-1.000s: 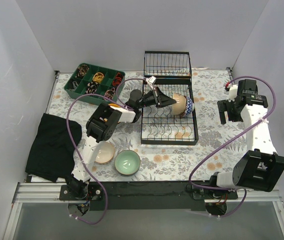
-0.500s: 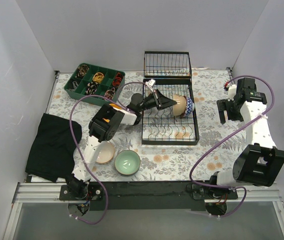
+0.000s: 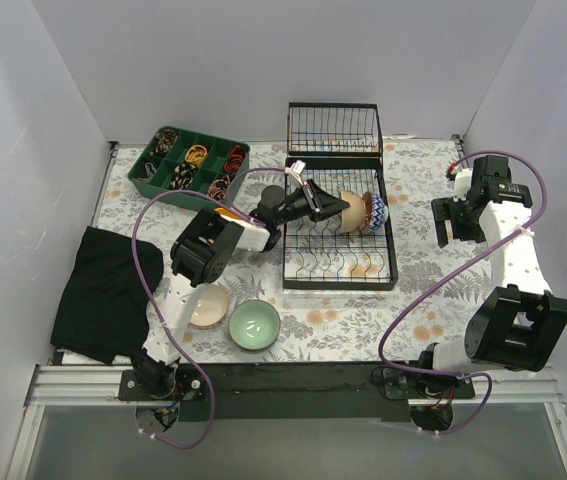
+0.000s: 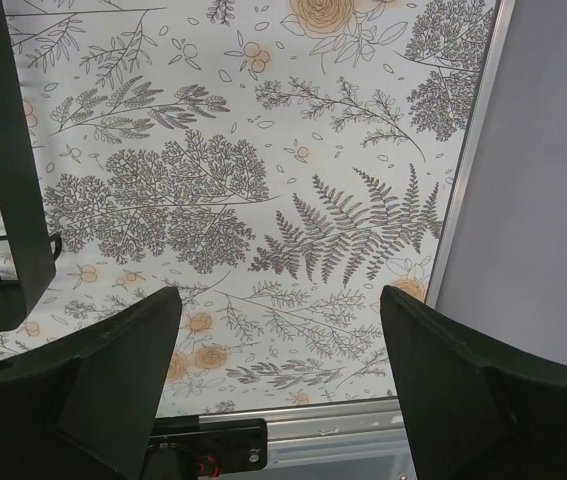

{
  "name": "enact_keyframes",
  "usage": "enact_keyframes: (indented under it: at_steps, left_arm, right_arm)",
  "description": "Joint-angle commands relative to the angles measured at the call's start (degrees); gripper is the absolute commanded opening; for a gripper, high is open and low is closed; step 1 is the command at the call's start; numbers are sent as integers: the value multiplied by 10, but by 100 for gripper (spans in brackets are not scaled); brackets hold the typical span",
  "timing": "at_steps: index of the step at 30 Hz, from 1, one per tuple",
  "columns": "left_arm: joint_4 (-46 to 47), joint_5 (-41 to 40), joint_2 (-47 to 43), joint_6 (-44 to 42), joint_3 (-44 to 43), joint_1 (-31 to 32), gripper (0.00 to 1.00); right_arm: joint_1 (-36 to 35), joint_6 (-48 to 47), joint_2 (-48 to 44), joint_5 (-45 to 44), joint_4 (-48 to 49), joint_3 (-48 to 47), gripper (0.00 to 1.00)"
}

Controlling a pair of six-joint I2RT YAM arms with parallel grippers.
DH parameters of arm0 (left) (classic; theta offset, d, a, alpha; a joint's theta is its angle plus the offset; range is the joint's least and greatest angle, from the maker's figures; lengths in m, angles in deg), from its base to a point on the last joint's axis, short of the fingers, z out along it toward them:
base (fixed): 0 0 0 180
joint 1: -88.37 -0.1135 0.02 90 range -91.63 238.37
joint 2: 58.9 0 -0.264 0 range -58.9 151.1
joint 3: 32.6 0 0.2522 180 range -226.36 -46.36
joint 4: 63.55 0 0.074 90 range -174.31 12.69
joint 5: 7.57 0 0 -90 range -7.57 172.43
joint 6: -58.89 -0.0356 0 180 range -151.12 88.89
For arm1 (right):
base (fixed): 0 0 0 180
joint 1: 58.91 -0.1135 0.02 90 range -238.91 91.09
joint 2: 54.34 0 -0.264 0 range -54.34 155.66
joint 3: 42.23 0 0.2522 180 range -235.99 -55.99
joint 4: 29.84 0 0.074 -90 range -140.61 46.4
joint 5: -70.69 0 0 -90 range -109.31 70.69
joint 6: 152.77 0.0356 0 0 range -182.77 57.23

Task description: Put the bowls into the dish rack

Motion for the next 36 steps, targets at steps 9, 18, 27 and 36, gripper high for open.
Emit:
enact_keyframes:
  at_steps: [9,18,27,36]
  left_arm:
    - [-200,13,-164,-124,35,-16,51]
    - [-538,-2,-269,-380,14,-40,79]
    - [-950,15,-481,-892,71,-50,71]
    - [-1180,-157,-745,-1127,249,-51,64]
  right_arm:
    - [-1,10,-1,33,18,-42,90]
    - [0,13,-22,79,14,-54,93]
    - [0,-30,-53,146,21,-67,93]
    - [-1,-24,-117,174,36,-24,92]
